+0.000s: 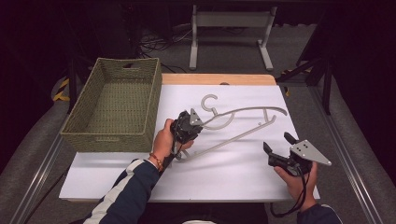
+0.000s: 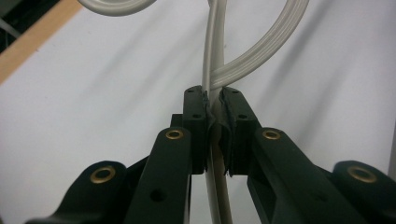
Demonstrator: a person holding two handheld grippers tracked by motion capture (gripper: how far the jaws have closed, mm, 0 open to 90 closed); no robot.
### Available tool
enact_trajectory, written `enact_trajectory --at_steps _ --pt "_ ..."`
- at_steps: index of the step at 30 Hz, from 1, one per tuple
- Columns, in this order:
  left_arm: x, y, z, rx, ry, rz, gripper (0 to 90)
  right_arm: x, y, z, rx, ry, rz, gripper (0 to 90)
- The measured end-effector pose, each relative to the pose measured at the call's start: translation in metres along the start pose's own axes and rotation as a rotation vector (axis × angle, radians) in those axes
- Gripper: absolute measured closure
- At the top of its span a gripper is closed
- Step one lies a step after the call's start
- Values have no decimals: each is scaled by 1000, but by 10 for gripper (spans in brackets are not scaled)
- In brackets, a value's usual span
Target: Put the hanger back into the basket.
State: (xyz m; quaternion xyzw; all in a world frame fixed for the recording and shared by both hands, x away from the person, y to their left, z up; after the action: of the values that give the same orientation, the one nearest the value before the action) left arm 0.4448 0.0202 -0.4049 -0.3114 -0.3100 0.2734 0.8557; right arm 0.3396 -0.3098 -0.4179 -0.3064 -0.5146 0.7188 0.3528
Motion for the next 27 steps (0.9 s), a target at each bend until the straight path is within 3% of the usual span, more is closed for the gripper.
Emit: enact_trajectory --at_steps 7,11,18,21,27 --pt "9 -6 23 -88 -29 48 816 1 2 -3 16 -11 11 177" --pt "14 -11 37 -129 -46 55 816 3 3 -5 28 -20 12 177" --pt "28 -12 60 -165 -79 91 816 4 3 -7 40 -23 16 176" --pt "44 -10 74 -191 -109 121 816 3 4 -8 43 -26 14 175" --pt "64 -5 88 -205 -129 171 816 5 4 -10 54 -36 19 175"
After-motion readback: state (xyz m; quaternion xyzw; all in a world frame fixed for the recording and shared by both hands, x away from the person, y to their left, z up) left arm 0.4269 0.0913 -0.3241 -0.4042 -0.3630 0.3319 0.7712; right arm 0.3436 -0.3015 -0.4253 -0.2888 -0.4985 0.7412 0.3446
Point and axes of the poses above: each handheld gripper's, and its own axes: z roughly backward along the jaws, y roughly out of its underside, x roughly to its left, the point moved 2 cm from there along -z, roughly forward along the jaws, and after that the axes turned 14 degrees about -y, right-handed, at the moved point
